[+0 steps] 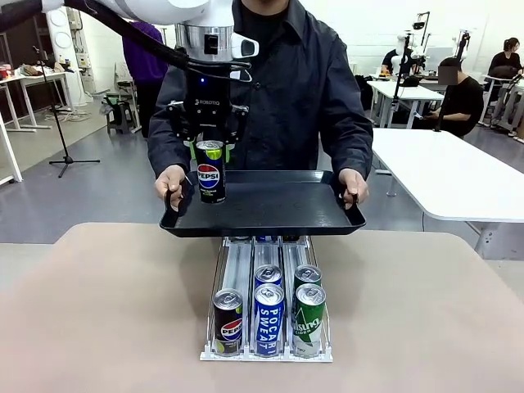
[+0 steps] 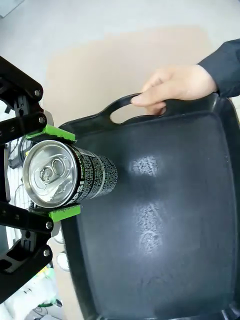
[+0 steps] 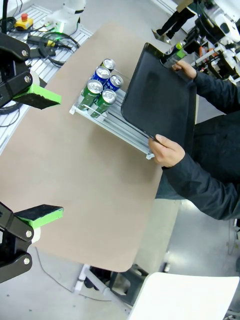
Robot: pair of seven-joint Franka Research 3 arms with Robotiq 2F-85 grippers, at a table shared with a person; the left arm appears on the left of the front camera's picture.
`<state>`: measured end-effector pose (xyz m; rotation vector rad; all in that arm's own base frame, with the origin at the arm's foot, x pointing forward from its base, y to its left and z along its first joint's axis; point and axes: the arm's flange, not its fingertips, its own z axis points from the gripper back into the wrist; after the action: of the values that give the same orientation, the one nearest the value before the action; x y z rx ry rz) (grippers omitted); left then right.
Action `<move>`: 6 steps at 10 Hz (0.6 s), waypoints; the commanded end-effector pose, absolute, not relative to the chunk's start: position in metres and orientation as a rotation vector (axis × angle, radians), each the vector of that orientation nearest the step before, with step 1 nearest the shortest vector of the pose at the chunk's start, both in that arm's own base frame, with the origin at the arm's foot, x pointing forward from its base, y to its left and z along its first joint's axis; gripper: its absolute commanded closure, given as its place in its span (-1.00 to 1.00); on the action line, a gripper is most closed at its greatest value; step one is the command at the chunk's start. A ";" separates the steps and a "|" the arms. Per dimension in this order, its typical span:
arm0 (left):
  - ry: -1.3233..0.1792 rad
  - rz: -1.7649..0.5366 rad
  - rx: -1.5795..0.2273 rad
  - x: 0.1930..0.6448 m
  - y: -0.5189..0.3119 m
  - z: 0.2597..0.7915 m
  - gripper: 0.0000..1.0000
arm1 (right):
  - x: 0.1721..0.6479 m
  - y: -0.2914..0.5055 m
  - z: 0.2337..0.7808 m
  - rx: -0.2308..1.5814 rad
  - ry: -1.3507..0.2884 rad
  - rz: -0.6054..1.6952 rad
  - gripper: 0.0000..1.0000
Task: Retrieve and hand over the desired beverage to the person.
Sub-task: Place the picked can on the Handle tray extended by the person.
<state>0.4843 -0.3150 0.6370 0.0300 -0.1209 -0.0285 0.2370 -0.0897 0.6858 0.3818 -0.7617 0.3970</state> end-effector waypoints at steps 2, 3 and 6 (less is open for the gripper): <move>-0.122 0.024 0.010 0.515 -0.318 0.628 -0.17 | 0.238 -0.090 0.686 0.400 -0.763 0.415 -1.00; -0.126 0.027 0.013 0.518 -0.316 0.620 -0.17 | 0.238 -0.090 0.686 0.400 -0.763 0.415 -1.00; -0.133 0.001 0.017 0.520 -0.317 0.600 -0.17 | 0.238 -0.090 0.686 0.400 -0.763 0.415 -1.00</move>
<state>0.5237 -0.3180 0.6015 0.0109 -0.1024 -0.0032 0.2370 -0.0897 0.6857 0.3817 -0.7616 0.3969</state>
